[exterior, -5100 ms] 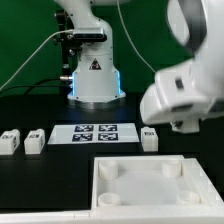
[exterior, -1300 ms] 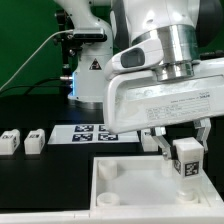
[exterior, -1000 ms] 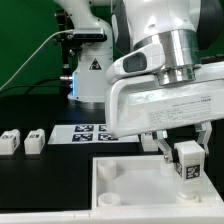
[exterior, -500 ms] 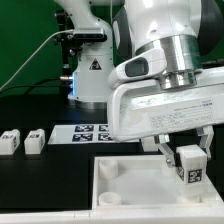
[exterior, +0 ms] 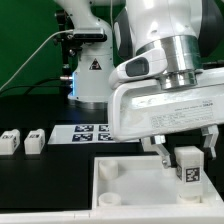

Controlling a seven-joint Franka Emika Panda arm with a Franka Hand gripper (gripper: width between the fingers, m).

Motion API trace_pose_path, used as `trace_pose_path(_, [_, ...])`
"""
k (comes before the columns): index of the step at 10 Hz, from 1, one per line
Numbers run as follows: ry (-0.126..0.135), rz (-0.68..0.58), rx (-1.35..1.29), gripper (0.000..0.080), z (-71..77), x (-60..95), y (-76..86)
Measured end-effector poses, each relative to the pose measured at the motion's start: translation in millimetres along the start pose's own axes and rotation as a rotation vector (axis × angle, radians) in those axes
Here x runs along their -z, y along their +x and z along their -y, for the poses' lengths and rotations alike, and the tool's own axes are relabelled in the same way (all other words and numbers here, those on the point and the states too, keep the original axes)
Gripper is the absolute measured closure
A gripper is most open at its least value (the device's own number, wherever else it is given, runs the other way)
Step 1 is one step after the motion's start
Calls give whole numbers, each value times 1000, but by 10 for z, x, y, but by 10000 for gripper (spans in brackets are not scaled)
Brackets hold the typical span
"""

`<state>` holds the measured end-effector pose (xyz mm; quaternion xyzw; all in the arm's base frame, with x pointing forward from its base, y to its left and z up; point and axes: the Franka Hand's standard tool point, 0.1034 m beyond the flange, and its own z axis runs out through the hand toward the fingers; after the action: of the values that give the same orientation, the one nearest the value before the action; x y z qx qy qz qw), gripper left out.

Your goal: Assemble one leg

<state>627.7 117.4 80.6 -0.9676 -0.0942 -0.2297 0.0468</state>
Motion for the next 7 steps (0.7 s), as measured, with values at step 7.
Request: trace_pose_path(7, [0,0,0,150,0,0,0])
